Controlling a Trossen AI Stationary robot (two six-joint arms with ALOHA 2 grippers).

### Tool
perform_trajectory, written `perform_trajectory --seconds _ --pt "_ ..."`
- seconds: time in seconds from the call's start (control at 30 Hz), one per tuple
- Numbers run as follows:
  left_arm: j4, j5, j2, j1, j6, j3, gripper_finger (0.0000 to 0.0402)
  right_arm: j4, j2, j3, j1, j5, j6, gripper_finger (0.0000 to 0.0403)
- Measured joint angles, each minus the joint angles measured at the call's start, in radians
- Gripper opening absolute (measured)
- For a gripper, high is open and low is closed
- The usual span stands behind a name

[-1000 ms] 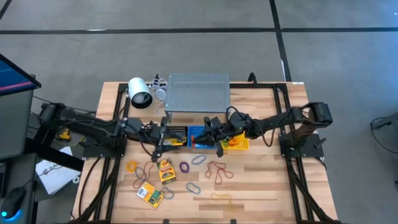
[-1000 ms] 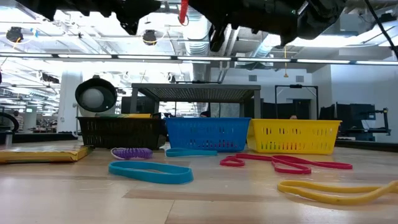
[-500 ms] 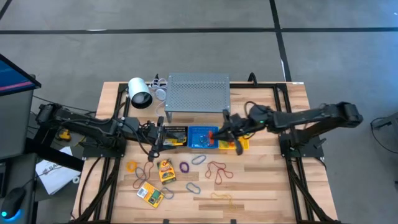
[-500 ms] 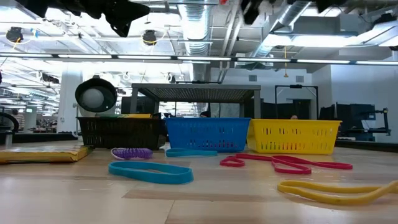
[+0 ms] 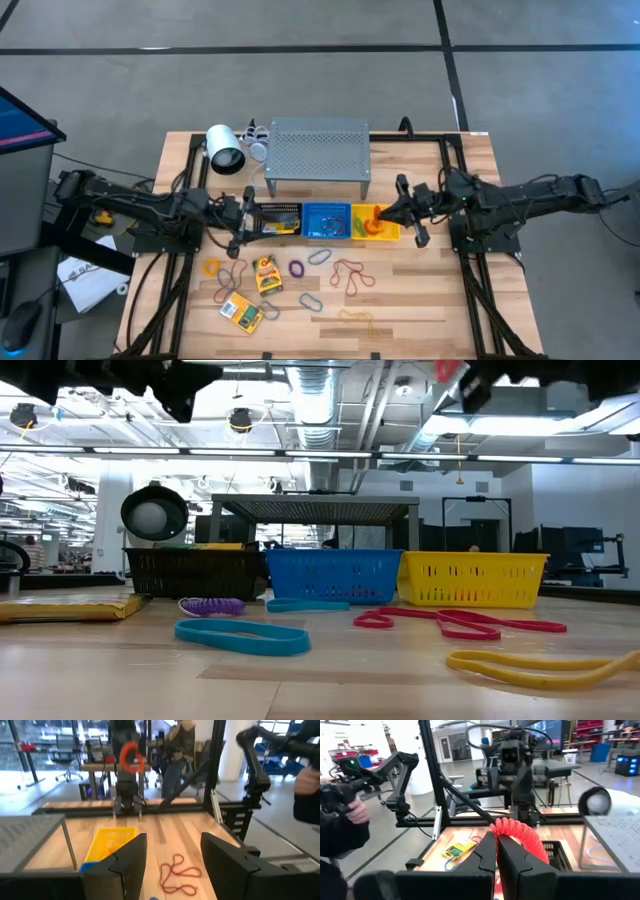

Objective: Pick & Place Office Desk Supplies
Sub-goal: Put the orange spiral keychain into the yellow bin

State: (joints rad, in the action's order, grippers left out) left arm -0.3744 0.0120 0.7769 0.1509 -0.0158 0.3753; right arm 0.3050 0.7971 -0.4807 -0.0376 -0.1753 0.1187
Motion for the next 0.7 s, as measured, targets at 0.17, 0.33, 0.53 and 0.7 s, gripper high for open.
perform_trajectory --seconds 0.17,0.33,0.53,0.7 --pt "0.001 0.0 -0.075 0.0 0.0 -0.023 0.0181 -0.006 -0.065 0.116 -0.008 0.021 -0.016 0.0" --pt "-0.007 0.002 -0.106 0.0 -0.008 -0.057 0.0181 0.101 -0.051 0.23 -0.019 0.025 0.032 0.0" --pt "-0.011 0.004 -0.107 0.0 -0.023 -0.064 0.0181 0.132 -0.002 0.278 -0.04 0.128 0.099 0.0002" --pt "-0.011 0.004 -0.107 0.0 -0.027 -0.064 0.0181 0.18 0.067 0.279 -0.069 0.156 0.114 0.0003"
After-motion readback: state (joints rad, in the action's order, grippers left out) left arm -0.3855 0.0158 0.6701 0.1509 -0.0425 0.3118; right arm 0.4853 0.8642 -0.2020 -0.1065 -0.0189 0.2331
